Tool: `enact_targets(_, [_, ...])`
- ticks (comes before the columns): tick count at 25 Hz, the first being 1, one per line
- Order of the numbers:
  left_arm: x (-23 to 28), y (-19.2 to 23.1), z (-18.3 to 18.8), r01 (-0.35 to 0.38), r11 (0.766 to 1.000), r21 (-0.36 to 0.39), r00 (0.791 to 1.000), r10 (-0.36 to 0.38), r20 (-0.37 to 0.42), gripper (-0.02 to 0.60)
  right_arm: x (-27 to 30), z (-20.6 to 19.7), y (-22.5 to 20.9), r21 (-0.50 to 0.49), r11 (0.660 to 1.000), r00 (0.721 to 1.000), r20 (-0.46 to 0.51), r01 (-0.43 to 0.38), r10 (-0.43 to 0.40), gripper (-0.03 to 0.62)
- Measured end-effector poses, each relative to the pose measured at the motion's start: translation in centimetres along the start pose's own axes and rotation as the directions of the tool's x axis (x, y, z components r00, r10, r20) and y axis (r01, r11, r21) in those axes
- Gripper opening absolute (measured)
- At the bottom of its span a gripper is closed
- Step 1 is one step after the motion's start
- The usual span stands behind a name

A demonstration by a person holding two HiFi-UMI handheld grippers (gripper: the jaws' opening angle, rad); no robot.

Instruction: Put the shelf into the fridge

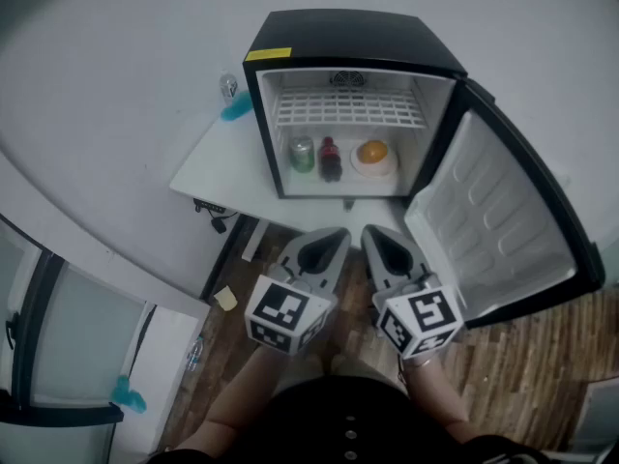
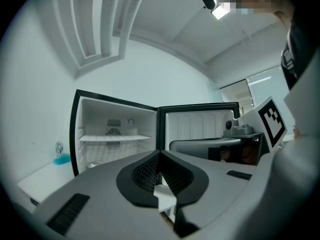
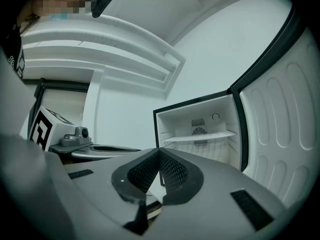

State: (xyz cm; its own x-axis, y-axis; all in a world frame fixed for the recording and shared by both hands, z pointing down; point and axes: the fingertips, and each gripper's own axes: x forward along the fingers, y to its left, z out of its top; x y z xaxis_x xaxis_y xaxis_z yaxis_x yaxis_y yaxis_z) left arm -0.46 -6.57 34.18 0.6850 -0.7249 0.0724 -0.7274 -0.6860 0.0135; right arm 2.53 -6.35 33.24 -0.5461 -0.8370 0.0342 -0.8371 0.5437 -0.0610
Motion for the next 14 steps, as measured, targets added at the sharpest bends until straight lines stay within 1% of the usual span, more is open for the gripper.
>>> enact_targets(6, [-0.04, 0.82, -0.03, -0.005, 1.000, -0.012, 1.000, 0.005, 0.000, 0.009, 0.50, -0.16, -0.55, 0.012, 1.000, 1.000, -0.003, 0.015, -0.015, 0.010])
enact_targets(14, [0.08, 1.04, -0.34, 0.002, 1.000, -0.022, 1.000, -0.002, -0.019, 0.009, 0.97, -0.24, -0.69, 0.012, 1.000, 1.000, -0.019, 0.001, -0.001, 0.009])
